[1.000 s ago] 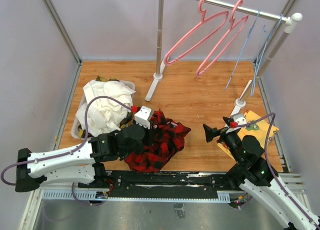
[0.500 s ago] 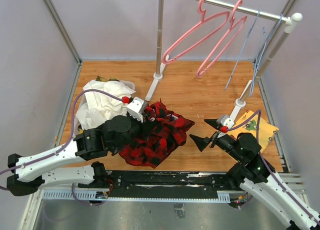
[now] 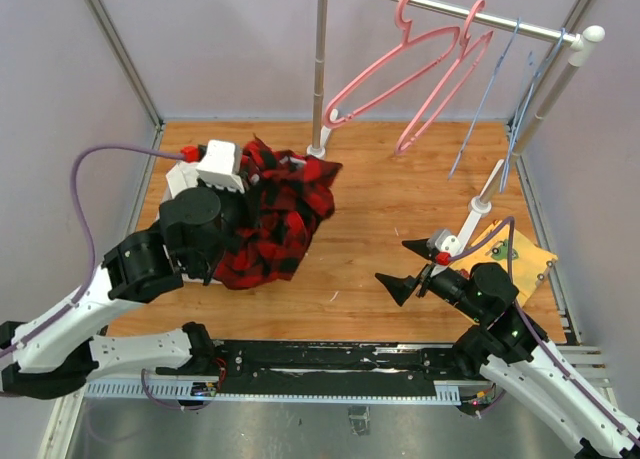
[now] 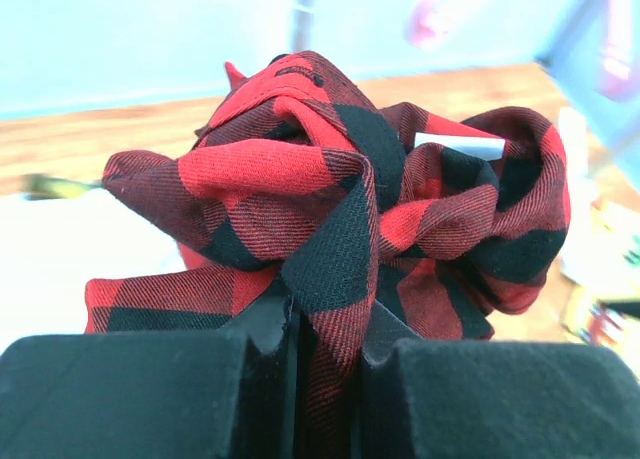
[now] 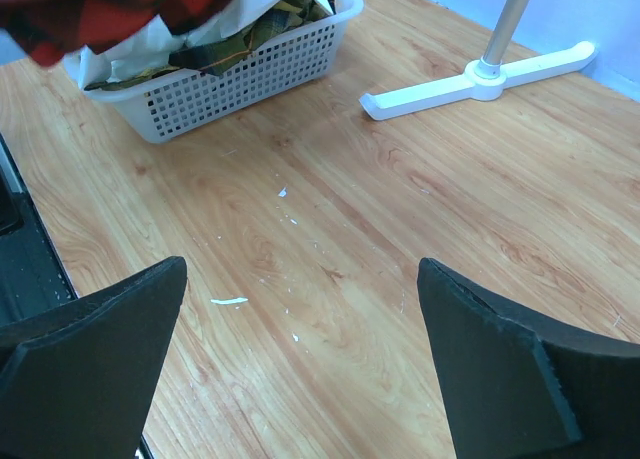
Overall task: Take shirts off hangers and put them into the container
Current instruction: Place the shirt in the bin.
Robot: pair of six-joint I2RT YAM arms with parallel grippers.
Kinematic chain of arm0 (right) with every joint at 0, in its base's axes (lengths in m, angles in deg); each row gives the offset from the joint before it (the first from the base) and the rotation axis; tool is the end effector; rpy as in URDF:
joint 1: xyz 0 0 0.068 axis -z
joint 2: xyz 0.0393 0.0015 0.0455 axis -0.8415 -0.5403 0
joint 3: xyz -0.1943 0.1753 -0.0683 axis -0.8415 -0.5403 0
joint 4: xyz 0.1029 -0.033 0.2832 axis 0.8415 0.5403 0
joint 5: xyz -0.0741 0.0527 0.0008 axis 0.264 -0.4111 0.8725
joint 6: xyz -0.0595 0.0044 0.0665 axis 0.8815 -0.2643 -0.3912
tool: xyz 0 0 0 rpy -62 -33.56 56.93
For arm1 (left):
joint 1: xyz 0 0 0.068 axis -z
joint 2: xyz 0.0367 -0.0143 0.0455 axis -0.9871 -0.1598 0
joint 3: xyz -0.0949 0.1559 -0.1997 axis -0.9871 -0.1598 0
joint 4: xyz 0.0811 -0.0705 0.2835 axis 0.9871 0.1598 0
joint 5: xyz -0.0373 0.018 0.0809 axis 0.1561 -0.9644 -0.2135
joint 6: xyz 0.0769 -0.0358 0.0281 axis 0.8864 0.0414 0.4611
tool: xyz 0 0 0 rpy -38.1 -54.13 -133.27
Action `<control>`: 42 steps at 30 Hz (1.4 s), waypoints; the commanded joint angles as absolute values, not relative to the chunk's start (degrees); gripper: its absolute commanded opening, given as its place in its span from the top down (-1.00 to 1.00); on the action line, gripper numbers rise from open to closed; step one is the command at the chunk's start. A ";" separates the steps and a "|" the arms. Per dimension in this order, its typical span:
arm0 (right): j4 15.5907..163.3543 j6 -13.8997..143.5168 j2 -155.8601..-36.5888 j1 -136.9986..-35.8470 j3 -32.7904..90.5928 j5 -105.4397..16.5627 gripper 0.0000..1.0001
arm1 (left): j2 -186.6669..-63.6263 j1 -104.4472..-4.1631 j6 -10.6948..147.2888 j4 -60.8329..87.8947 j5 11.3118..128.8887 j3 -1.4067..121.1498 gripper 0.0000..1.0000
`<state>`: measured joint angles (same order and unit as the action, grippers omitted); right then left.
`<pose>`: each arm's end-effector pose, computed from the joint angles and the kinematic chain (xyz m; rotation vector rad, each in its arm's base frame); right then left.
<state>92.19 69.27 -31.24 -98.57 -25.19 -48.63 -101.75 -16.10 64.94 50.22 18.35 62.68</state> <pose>0.1415 0.1459 0.2789 -0.6845 1.4286 0.7590 0.1481 -0.1852 0.4611 0.2070 1.7180 -0.3551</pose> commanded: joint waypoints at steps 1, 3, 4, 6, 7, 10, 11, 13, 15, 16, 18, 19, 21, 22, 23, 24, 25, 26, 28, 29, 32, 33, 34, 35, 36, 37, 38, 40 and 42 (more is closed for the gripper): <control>91.59 70.48 -30.82 -98.96 -24.91 -47.90 -0.99 | -103.51 -26.23 71.47 52.46 8.86 68.20 0.99; 91.83 70.49 -30.86 -98.96 -24.80 -47.68 -0.99 | -104.22 -32.74 73.46 51.51 10.32 69.18 0.99; 92.00 70.48 -30.86 -98.91 -24.77 -47.59 -0.99 | -104.65 -35.71 74.61 50.78 11.28 69.44 0.99; 92.38 70.40 -30.81 -98.96 -24.51 -47.37 -0.99 | -106.33 -43.22 76.06 49.39 14.40 70.01 0.99; 92.39 70.32 -30.87 -98.96 -24.52 -47.32 -0.99 | -107.34 -46.32 76.60 49.08 16.20 70.05 0.99; 92.47 70.26 -30.79 -98.91 -24.46 -47.33 -0.98 | -111.09 -56.59 75.28 49.70 24.29 69.34 0.99; 92.62 70.30 -30.78 -98.95 -24.37 -47.24 -0.98 | -112.44 -59.13 74.43 50.27 26.95 68.57 0.99; 92.89 70.30 -30.74 -98.96 -24.26 -47.08 -0.98 | -114.87 -62.71 71.76 50.53 32.92 65.25 0.99; 92.76 70.54 -30.68 -98.95 -24.30 -46.88 -0.98 | -116.54 -64.40 69.29 48.31 35.54 59.12 0.99; 92.80 70.63 -30.70 -98.96 -24.32 -46.67 -0.98 | -117.46 -65.34 67.40 47.02 34.55 55.43 0.96; 92.90 70.73 -30.78 -98.96 -24.28 -46.45 -0.99 | -119.55 -69.38 62.57 45.18 37.61 48.98 0.90; 92.99 70.74 -30.81 -98.96 -24.22 -46.43 -0.99 | -121.09 -71.08 60.67 44.85 40.92 46.69 0.87; 93.24 70.87 -30.79 -98.96 -24.00 -46.52 -0.98 | -124.34 -71.90 58.69 44.94 42.99 43.90 0.82; 93.41 70.91 -30.72 -98.96 -23.85 -46.48 -0.98 | -125.63 -71.92 57.96 45.81 42.79 43.44 0.80; 93.59 70.92 -30.56 -98.96 -23.77 -46.40 -0.99 | -126.13 -71.93 57.57 46.48 42.12 43.01 0.75; 93.68 70.92 -30.42 -98.96 -23.71 -46.28 -0.98 | -125.75 -71.93 57.31 46.68 41.35 42.54 0.67; 93.82 70.92 -30.20 -98.96 -23.66 -46.04 -0.99 | -124.86 -71.93 57.14 46.92 40.41 42.36 0.49; 94.13 70.88 -29.95 -98.93 -23.30 -45.75 -0.98 | -123.44 -72.00 57.11 47.43 39.64 42.69 0.37; 95.10 70.65 -29.11 -98.96 -22.51 -44.71 -0.98 | -120.17 -72.02 57.23 49.21 37.72 44.74 0.14; 95.69 70.39 -28.59 -98.96 -22.03 -43.95 -0.98 | -117.77 -72.02 57.55 49.91 36.97 46.09 -0.18; 97.33 69.12 -26.15 -98.91 -20.52 -41.44 -0.99 | -113.16 -72.02 58.80 52.52 36.01 51.88 -0.77; 97.80 68.26 -25.11 -98.95 -20.01 -40.42 -0.99 | -111.96 -72.02 59.27 53.27 36.10 53.44 -0.89; 98.43 67.02 -24.17 -98.94 -19.50 -39.09 -1.00 | -110.81 -72.02 59.57 54.33 36.02 55.22 -0.98; 99.32 66.02 -23.31 -98.95 -18.79 -37.87 -1.00 | -109.80 -72.02 59.85 55.22 35.91 56.89 -0.99; 100.70 65.14 -22.65 -98.96 -17.65 -36.22 -1.00 | -108.91 -72.02 60.07 56.30 36.12 58.43 -0.99; 102.56 64.25 -22.20 -98.96 -16.43 -34.09 -0.99 | -108.11 -72.02 60.14 57.30 36.50 60.01 -0.99; 104.51 63.25 -21.91 -98.88 -14.86 -31.93 -0.97 | -107.39 -72.02 60.34 58.05 37.08 61.24 -0.99; 109.06 62.34 -21.73 -98.95 -11.92 -27.33 -0.97 | -105.61 -72.02 61.16 58.47 39.01 63.08 -0.99; 113.99 59.67 -21.74 -98.96 -9.41 -19.31 -0.97 | -103.07 -72.02 60.52 57.74 40.13 63.77 -0.99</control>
